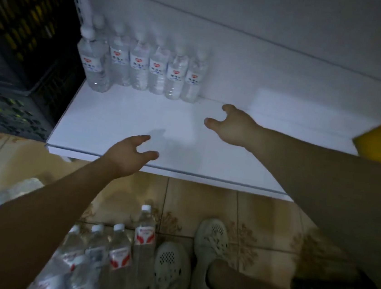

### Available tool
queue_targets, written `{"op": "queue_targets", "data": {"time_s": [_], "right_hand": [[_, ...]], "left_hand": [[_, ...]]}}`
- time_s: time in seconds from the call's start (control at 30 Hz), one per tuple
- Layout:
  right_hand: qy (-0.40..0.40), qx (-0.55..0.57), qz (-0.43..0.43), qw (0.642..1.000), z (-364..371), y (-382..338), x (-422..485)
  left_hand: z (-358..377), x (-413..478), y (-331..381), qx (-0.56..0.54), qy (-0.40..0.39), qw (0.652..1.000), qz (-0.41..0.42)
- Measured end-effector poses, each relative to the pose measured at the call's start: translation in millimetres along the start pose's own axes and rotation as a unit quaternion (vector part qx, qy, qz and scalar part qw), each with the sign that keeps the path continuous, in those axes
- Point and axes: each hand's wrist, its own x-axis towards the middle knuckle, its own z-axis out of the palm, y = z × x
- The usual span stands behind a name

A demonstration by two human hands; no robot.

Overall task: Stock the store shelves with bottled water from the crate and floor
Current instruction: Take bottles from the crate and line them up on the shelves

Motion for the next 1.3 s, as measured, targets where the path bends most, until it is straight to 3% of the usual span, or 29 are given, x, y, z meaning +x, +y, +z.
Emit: {"op": "queue_targets", "data": {"time_s": [0.17, 0.33, 0.67, 0.8, 1.1, 1.3], "right_hand": [[0.050, 0.014, 0.055, 0.997, -46.0, 26.5, -108.5], [0.128, -0.001, 0.103, 0.986, -83.5, 62.9, -229.5], [0.251, 0.022, 0.209, 0.945, -160.1, 140.1, -433.6], [0.270, 0.068, 0.288, 0.916, -161.2, 183.4, -506.4], [0.276, 0.169, 0.412, 0.851, -117.7, 269.4, -613.9], [0.257, 0.227, 0.468, 0.815, -80.2, 314.3, -627.2]], "left_hand": [[-4.1, -92.8, 82.5, 0.048, -0.072, 0.991, 0.105], [-10.5, -179.8, 164.9, 0.158, -0.093, 0.957, 0.224], [45.1, -330.8, 310.7, 0.266, -0.111, 0.848, 0.444], [89.6, -374.7, 345.7, 0.288, -0.160, 0.802, 0.498], [202.1, -417.7, 376.8, 0.315, -0.320, 0.725, 0.522], [279.8, -397.1, 374.4, 0.346, -0.391, 0.705, 0.481]]}}
